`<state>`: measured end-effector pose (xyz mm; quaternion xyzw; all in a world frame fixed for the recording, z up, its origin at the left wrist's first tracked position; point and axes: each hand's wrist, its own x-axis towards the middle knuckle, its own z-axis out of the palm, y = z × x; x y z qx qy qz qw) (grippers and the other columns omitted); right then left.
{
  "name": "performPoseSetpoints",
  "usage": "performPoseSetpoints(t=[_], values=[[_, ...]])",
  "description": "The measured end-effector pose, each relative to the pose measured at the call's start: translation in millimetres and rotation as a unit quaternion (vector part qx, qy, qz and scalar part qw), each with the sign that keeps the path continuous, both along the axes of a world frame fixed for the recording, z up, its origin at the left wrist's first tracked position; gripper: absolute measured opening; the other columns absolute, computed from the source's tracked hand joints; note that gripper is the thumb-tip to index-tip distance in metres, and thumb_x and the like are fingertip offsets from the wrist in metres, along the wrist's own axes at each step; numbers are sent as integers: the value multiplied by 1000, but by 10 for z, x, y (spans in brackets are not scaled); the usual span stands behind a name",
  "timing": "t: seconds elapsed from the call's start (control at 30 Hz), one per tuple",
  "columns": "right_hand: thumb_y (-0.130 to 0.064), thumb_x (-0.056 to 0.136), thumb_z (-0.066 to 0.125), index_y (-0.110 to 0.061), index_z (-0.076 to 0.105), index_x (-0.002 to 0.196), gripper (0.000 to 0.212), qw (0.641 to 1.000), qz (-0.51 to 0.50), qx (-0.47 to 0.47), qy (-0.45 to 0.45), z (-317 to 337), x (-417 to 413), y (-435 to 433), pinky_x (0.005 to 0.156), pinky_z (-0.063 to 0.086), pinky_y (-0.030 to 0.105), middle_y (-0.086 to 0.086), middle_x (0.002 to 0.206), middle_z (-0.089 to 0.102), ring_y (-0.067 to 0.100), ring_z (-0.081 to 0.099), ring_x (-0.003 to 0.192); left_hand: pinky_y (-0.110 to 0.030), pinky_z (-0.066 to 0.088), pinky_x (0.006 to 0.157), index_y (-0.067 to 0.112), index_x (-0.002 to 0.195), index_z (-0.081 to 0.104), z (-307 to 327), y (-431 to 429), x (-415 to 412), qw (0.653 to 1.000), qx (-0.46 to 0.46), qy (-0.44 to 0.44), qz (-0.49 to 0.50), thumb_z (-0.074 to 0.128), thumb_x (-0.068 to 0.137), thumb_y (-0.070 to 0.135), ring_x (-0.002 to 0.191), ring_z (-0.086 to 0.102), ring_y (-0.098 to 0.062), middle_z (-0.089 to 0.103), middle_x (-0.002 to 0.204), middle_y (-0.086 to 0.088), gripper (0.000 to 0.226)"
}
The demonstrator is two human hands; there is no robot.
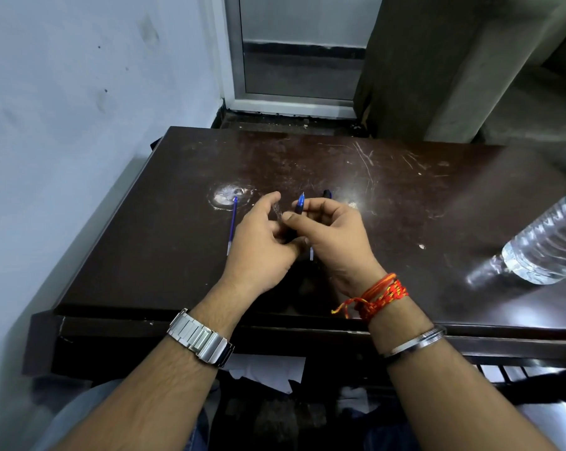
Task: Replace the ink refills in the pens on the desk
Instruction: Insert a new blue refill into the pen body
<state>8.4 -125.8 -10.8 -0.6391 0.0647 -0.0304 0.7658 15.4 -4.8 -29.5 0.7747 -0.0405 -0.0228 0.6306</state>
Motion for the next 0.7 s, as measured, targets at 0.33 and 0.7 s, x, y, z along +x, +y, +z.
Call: performPoseSetpoints(t=[0.33,0.7], values=[[-12,67,88,-14,67,85,28,1000,-13,-14,-14,-7,8,-6,61,52,23,-2,71,59,11,60,64,-38,57,95,23,150,38,18,-3,-7,1000,19,-9,13,82,75,10,89,75,-5,80,93,4,88],[-8,68,85,-13,67,83,24,1000,0,0,-17,-16,1,4,60,53,28,-1,68,66,18,65,67,-42,56,97,21,151,35,5,0,-7,1000,4,-4,3,82,76,10,92,76,-8,81,91,5,89]])
